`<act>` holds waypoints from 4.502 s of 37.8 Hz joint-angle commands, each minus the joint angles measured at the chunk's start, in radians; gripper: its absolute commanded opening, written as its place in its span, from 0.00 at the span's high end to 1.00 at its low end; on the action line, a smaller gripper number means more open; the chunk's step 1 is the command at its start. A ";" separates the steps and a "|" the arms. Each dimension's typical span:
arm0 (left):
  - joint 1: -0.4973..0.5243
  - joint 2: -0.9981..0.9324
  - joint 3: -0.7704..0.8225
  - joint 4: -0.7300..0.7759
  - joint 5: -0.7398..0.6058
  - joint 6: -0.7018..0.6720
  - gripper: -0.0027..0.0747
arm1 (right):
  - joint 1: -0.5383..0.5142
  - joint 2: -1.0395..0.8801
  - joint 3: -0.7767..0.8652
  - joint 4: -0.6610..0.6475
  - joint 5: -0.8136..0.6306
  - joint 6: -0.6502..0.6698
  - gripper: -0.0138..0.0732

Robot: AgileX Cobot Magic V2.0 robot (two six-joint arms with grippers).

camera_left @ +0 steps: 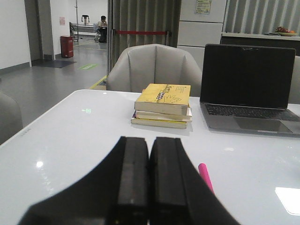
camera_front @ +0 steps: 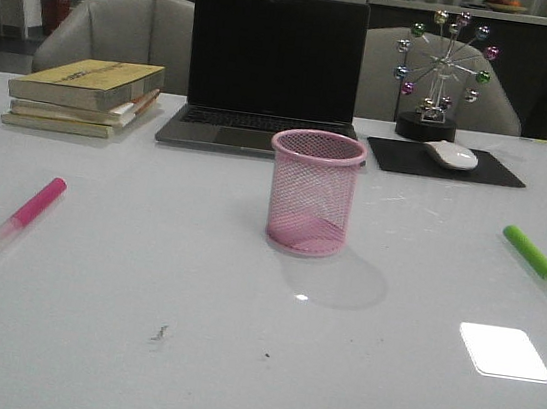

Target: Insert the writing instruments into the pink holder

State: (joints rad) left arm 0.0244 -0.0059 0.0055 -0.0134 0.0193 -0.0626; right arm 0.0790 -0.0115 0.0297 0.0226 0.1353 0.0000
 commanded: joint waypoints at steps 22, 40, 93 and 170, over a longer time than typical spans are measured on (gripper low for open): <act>0.002 -0.021 0.003 -0.020 -0.088 -0.002 0.85 | 0.001 -0.012 0.001 -0.001 -0.090 -0.010 0.82; 0.002 -0.021 0.003 -0.020 -0.174 -0.002 0.85 | 0.001 -0.012 0.001 -0.001 -0.108 -0.010 0.82; 0.002 0.446 -0.905 0.013 0.184 -0.003 0.85 | 0.001 0.398 -0.833 -0.036 0.076 0.000 0.82; 0.002 0.586 -0.711 -0.157 0.329 0.155 0.46 | 0.001 0.974 -0.902 -0.072 0.582 0.112 0.41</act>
State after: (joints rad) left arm 0.0244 0.5732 -0.6774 -0.1563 0.4308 0.0940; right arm 0.0790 0.8976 -0.8045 -0.0361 0.7611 0.0985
